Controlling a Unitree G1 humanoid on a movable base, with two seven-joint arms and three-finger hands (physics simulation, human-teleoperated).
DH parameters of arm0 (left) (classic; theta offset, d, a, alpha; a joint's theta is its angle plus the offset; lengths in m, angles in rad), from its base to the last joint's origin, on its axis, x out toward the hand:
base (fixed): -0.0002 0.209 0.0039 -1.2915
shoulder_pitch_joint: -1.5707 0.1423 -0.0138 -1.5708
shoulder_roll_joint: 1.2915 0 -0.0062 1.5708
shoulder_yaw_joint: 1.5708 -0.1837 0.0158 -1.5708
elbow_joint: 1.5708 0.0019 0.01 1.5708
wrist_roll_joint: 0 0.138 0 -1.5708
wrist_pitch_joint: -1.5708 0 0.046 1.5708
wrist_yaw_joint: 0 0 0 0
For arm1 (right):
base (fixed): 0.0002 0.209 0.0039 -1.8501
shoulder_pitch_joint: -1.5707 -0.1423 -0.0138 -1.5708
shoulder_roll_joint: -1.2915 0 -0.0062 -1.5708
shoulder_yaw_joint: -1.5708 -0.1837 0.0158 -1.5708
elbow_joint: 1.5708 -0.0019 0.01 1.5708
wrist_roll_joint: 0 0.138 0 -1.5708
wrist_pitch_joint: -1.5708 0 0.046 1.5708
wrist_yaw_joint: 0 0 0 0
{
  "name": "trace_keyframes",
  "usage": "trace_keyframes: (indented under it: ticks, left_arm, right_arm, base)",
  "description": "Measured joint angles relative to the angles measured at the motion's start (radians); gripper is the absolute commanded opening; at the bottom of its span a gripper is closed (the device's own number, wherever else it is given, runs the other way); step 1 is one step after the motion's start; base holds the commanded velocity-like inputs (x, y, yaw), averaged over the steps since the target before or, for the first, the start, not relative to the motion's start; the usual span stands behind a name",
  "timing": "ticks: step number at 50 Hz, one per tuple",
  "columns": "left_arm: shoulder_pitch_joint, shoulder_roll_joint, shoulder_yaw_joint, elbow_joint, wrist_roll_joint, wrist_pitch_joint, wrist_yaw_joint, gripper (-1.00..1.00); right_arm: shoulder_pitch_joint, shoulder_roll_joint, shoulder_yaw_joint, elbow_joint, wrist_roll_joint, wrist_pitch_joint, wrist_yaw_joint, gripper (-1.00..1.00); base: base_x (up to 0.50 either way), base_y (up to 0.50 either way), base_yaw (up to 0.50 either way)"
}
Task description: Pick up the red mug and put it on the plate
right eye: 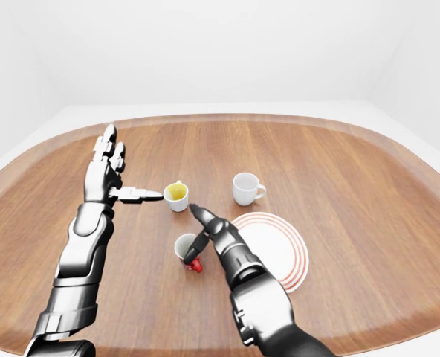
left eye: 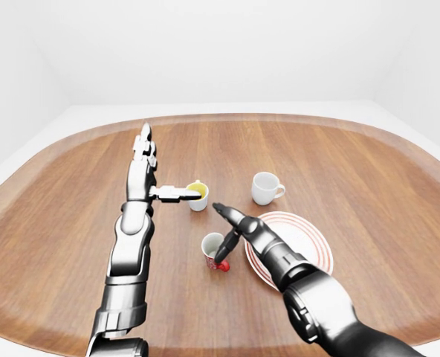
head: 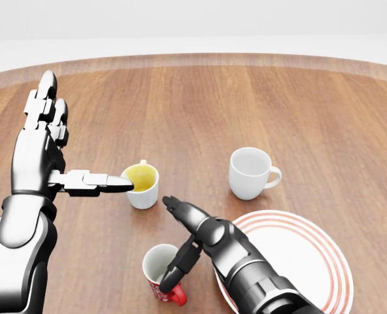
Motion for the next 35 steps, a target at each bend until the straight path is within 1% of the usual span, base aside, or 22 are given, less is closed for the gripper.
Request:
trace_keyframes:
  ticks: [18, 35]
  left_arm:
    - [0.002, 0.001, 0.001, 0.002, -0.002, 0.0, -0.002, 1.0]
    - [0.004, 0.003, 0.004, 0.012, -0.006, 0.0, -0.003, 1.0]
  right_arm:
    - [-0.004, 0.023, -0.002, 0.036, -0.017, 0.0, -0.013, 1.0]
    - [0.018, 0.036, -0.006, 0.065, -0.041, 0.0, -0.023, 1.0]
  base:
    - [0.0, 0.0, 0.0]
    - [0.0, 0.0, 0.0]
